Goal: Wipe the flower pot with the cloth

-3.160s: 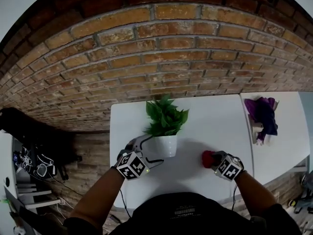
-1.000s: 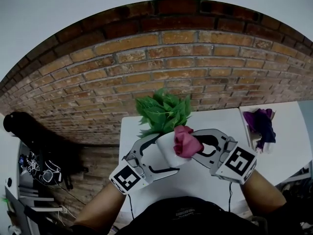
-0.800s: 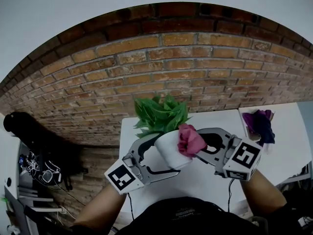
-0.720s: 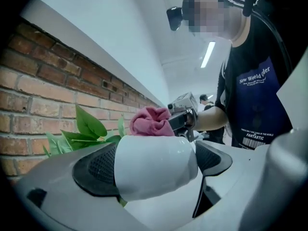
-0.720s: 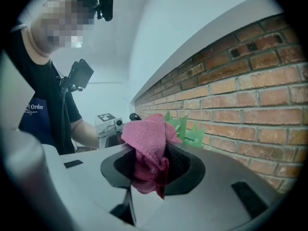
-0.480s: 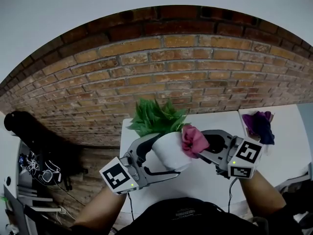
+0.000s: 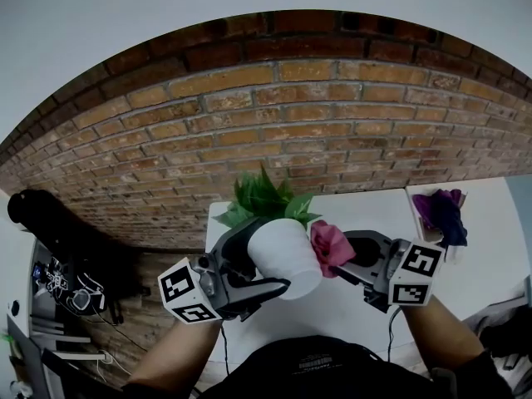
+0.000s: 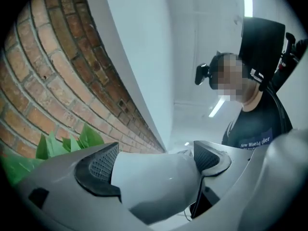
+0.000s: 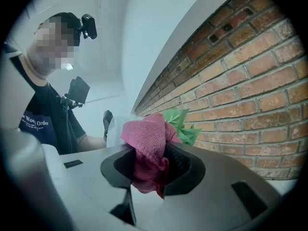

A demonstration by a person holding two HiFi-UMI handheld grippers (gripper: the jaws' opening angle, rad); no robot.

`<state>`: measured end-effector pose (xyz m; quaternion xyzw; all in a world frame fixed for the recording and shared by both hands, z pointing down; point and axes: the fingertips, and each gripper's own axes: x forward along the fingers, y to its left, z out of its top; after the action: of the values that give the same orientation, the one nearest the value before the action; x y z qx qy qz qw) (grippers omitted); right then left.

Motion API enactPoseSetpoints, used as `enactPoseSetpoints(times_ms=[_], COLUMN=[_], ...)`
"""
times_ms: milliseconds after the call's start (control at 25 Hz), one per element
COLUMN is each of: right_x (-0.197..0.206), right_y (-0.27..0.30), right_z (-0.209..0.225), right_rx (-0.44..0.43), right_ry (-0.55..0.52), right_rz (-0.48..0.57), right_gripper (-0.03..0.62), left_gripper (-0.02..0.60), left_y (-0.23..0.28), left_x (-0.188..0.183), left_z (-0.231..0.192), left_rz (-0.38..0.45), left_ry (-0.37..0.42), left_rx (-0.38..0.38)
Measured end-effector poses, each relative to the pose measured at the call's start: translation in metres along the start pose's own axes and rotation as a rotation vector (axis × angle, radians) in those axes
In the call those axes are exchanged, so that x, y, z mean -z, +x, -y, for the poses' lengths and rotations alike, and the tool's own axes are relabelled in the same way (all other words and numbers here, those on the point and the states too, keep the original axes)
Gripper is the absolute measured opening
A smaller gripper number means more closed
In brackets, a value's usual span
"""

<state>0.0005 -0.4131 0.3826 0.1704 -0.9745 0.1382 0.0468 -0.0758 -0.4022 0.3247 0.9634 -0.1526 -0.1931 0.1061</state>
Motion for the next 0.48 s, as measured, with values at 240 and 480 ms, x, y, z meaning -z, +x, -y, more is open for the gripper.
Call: enactPoseSetpoints(times_ms=[240, 480], right_x=[-0.002, -0.012], right_y=[0.003, 0.000], right_z=[-0.001, 0.005], right_rx=[-0.003, 0.010], right_ry=[0.088, 0.146], right_rz=[0.040, 0.105], right_gripper=[0.112, 0.103], left_gripper=[0.494, 0.514], left_y=[0.001, 0.006], left_x=[-0.001, 0.008], left_z=[-0.007, -0.003], left_rz=[0.062, 0.070], left_ry=[-0.111, -0.170], left_rx=[-0.016, -0.014])
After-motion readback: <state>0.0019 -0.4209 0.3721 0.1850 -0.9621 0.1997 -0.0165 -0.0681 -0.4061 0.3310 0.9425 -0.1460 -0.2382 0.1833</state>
